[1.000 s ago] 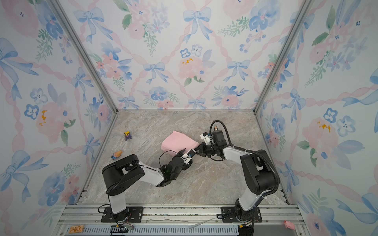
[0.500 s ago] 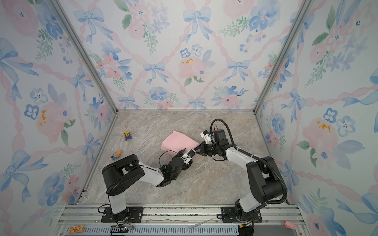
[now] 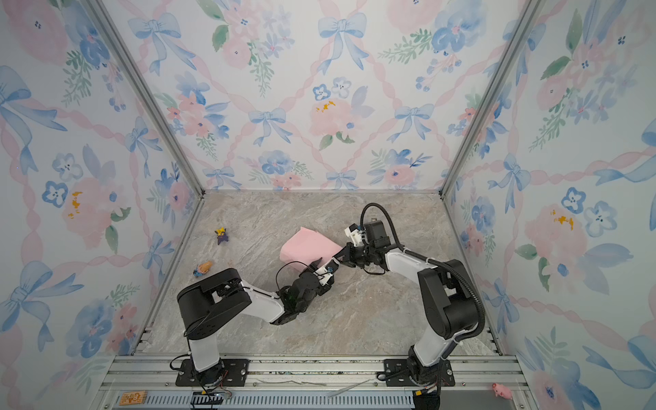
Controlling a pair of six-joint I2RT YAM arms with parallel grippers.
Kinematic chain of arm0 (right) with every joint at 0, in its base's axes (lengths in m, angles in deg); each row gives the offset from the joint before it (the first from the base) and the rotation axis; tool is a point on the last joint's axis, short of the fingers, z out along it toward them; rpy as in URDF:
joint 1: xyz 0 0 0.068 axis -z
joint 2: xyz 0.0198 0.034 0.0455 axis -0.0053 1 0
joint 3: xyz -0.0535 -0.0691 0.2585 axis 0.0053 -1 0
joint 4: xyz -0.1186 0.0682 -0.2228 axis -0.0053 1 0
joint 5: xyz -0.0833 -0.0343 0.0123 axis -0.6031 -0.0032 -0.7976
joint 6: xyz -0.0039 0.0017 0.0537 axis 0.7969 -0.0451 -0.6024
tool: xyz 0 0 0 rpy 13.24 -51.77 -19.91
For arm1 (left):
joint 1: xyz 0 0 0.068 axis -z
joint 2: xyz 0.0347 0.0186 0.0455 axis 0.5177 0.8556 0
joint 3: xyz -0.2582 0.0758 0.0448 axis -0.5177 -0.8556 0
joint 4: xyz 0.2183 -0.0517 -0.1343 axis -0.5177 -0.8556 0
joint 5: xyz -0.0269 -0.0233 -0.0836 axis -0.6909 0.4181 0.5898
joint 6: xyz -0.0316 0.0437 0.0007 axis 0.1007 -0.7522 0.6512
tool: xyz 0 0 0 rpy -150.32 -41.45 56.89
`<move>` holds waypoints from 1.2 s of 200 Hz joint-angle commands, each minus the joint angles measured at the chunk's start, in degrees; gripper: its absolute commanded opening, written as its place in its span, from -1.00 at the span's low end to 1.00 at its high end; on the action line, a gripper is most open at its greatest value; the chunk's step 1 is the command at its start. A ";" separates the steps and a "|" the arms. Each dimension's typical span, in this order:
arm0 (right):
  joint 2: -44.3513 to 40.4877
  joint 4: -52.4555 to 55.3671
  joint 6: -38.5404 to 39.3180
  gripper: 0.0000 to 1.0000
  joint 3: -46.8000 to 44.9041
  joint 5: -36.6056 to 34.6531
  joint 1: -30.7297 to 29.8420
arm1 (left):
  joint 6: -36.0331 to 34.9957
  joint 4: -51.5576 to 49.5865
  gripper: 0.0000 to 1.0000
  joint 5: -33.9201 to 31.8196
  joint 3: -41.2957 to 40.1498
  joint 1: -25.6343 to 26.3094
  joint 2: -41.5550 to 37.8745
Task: Wrap a gift box in wrapping paper
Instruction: Wrap the gift box with the wrapping paper.
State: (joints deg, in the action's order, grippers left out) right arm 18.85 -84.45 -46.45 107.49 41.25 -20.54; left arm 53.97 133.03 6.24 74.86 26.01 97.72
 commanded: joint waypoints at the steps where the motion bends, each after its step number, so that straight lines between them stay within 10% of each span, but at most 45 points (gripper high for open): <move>1: 2.15 -0.25 0.07 -0.95 2.07 -0.48 -0.92 | 2.50 -9.84 0.17 3.12 -1.93 -0.36 3.77; 240: 3.18 4.70 2.89 -0.94 3.46 -4.78 -3.38 | 2.72 -9.58 0.18 3.21 -2.18 -0.31 3.66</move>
State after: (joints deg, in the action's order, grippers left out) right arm 18.85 -81.06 -44.43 109.02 37.75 -22.37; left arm 53.97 133.05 6.88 74.97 25.79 97.74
